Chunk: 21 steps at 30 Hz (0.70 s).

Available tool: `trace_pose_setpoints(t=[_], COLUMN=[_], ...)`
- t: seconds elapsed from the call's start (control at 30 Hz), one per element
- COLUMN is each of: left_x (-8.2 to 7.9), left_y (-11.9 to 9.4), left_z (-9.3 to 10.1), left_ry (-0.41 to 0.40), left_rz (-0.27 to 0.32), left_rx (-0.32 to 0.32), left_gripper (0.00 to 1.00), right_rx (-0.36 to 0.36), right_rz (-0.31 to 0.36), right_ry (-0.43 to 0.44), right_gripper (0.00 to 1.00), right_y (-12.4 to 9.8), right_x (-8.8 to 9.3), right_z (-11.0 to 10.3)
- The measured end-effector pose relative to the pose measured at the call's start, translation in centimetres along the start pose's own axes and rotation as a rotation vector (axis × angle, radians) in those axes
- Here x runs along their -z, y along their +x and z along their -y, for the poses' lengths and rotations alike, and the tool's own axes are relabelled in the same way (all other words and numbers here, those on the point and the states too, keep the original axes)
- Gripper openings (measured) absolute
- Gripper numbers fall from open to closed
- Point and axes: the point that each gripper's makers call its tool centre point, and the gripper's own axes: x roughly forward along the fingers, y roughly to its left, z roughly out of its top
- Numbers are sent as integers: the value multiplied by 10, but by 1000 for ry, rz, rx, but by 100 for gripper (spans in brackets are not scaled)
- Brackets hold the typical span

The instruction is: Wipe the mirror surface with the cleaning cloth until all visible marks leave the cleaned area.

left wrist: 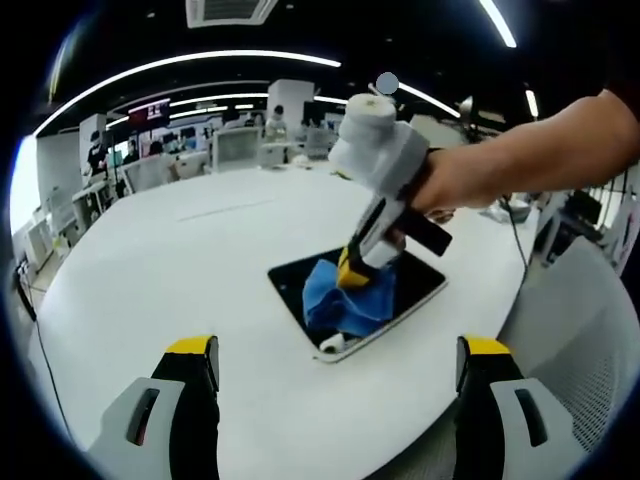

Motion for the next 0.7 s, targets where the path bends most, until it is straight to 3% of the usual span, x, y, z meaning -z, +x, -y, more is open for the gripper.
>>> trace_pose_setpoints(t=[0.2, 0.37, 0.57, 0.7], left_x=[0, -7, -11, -21], left_y=[1, -3, -3, -5], left_z=[2, -1, 2, 2], left_ry=[19, -18, -2, 51], left_rz=[-11, 25, 35, 45], left_rx=[1, -7, 1, -6], left_gripper=[99, 99, 99, 99], right_rx=[-8, -17, -29, -36], right_rz=[0, 5, 3, 2], right_ry=[-3, 7, 9, 5], right_gripper=[0, 0, 0, 0], right_y=[-2, -4, -7, -7], right_x=[6, 10, 14, 17], right_z=[-10, -19, -27, -31])
